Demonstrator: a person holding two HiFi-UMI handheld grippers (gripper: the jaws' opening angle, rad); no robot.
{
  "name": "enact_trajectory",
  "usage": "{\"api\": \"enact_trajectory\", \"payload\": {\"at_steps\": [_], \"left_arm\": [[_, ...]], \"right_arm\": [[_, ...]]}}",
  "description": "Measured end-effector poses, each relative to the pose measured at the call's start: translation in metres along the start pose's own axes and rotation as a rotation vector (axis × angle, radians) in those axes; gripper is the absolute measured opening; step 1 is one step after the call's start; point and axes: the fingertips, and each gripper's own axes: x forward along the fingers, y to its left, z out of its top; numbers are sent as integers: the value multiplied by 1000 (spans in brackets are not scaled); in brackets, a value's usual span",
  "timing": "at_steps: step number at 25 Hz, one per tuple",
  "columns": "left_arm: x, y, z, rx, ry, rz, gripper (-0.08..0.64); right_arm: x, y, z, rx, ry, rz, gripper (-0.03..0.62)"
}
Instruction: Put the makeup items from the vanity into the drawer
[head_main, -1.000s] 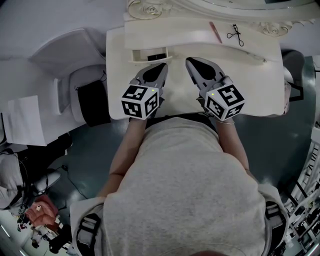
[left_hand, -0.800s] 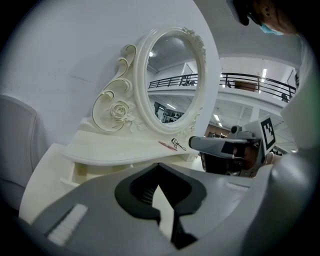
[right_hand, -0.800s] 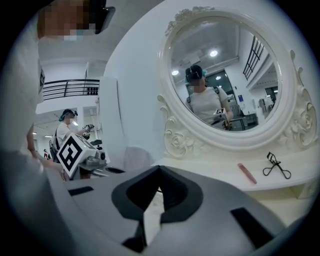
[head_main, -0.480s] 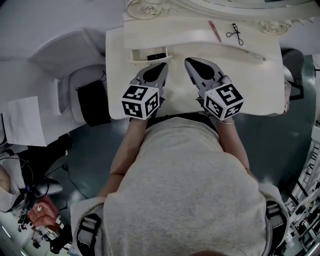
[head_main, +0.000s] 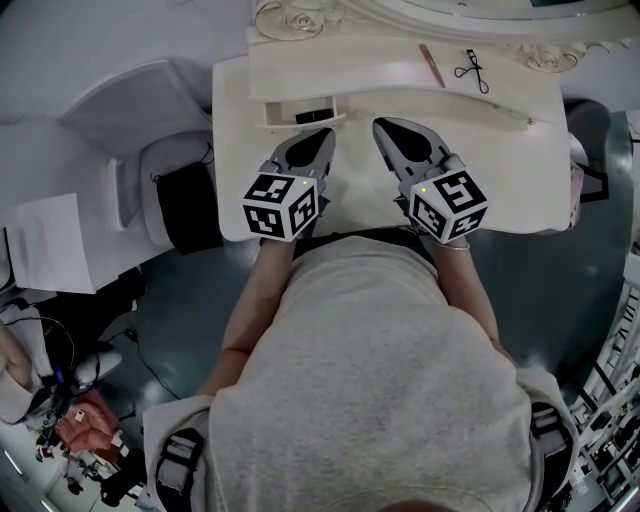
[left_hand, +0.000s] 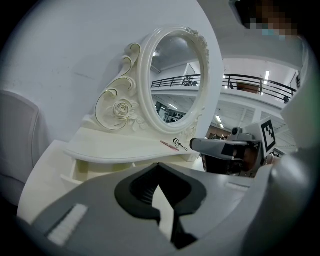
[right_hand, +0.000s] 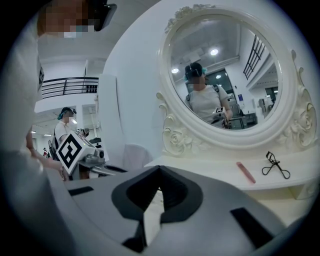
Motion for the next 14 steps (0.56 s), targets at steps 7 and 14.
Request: {"api": "enact_trajectory", "payload": {"at_steps": [7,14], "left_arm": [[1,3,0,-5,6,0,9],[5,7,-7,-16,36,-1,9]], "right_arm": [[6,1,-2,-9,12,7,8],[9,-1,-8,-8,36,3,8]]}}
